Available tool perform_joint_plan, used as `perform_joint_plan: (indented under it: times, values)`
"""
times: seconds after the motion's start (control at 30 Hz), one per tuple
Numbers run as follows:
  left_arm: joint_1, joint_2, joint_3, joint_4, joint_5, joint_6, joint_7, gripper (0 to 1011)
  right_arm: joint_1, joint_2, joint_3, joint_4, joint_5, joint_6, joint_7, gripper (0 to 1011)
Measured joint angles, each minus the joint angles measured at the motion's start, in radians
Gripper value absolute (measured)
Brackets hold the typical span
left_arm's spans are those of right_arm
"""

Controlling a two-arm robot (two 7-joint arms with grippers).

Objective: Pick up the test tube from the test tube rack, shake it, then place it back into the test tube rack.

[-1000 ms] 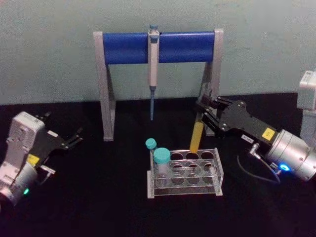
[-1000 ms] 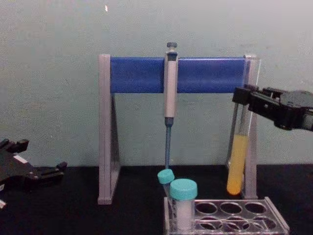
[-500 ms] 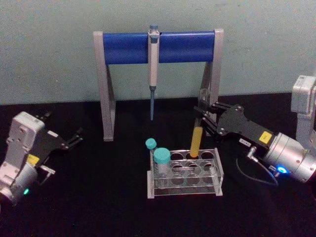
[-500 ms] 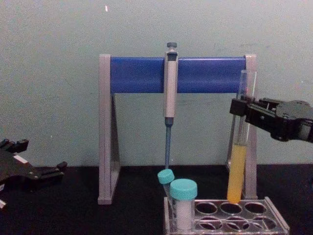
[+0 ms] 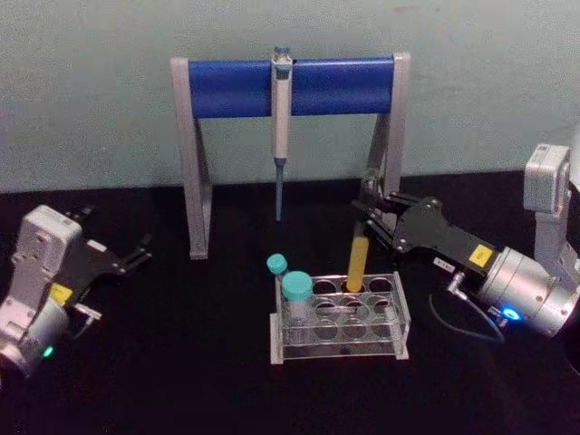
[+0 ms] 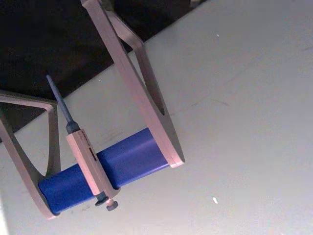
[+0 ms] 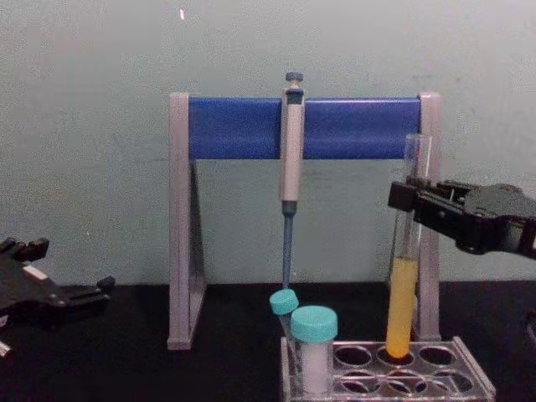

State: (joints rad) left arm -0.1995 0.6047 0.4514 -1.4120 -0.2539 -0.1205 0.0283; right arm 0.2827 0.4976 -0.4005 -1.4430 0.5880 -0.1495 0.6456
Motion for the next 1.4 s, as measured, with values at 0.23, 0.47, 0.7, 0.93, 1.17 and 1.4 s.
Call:
perform_joint_plan:
  times: [0.23,0.47,0.7,0.93,1.17,1.4]
  values:
    - [0.0,0.0,0.0,0.0,0.0,0.0,0.0,1001,0.005,-0.006,-0.004,0.014,-0.008,-0.001,0.0,229]
    - [0.0,0.0,0.0,0.0,0.0,0.0,0.0,1001,0.011,-0.012,-0.009,0.028,-0.016,0.0,-0.001,229]
    - [0.0,0.0,0.0,0.0,0.0,0.0,0.0,1001,0.02,-0.021,-0.015,0.051,-0.024,0.004,-0.001,229]
    - [0.0,0.0,0.0,0.0,0.0,0.0,0.0,1001,0.028,-0.028,-0.021,0.073,-0.026,0.009,0.004,229]
    - [0.0,0.0,0.0,0.0,0.0,0.0,0.0,1001,0.038,-0.033,-0.03,0.092,-0.029,0.019,0.009,229]
    - [0.0,0.0,0.0,0.0,0.0,0.0,0.0,1001,0.049,-0.036,-0.04,0.107,-0.037,0.03,0.012,229]
